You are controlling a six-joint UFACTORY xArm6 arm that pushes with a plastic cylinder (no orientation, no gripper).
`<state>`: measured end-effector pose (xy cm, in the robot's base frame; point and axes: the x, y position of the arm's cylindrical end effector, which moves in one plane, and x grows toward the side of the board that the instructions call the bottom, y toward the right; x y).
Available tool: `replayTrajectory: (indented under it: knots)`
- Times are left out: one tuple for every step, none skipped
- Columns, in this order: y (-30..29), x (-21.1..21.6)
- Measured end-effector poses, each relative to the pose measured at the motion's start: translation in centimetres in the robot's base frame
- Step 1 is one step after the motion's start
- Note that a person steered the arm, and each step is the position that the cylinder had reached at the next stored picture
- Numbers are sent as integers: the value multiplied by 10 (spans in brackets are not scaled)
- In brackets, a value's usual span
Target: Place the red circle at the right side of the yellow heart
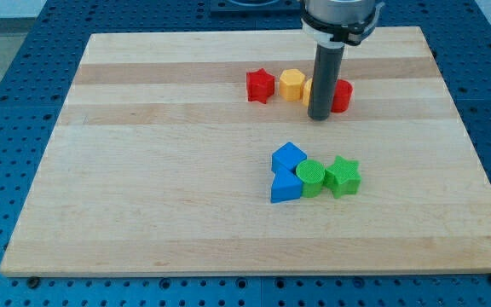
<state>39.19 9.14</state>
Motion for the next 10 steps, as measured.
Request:
replayTrajectory:
  knots:
    - [0,-8]
    - [0,-11]
    - [0,-13]
    - [0,-5]
    - [11,32]
    - [45,35]
    - [45,34]
    - [45,17]
    - [45,10]
    - [45,5]
